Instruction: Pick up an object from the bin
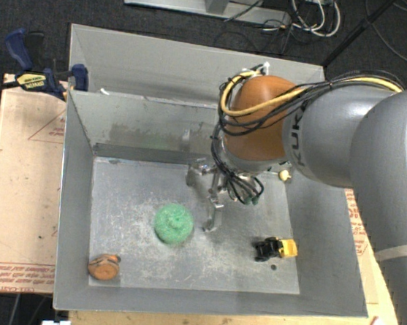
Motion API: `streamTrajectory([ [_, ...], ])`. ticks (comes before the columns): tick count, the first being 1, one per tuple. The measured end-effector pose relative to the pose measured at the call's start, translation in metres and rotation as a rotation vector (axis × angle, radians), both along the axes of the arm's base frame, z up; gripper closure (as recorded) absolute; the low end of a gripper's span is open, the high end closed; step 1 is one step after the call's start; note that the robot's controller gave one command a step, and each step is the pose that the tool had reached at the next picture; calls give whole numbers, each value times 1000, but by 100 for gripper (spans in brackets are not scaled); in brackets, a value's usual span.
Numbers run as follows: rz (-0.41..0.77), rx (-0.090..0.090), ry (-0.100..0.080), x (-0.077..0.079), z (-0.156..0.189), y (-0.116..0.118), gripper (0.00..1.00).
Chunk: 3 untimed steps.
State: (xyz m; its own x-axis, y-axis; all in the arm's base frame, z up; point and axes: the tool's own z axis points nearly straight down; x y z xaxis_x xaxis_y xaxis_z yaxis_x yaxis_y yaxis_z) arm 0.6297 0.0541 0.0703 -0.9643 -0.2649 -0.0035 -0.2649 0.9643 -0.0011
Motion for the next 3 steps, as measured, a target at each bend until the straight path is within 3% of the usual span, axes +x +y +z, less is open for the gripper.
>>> streamTrajectory([
  [1, 123, 3, 1, -9, 0, 22, 0],
  [2, 164, 0, 2, -16, 0, 57, 0],
  [3, 519, 2, 3, -36, 0, 81, 100],
])
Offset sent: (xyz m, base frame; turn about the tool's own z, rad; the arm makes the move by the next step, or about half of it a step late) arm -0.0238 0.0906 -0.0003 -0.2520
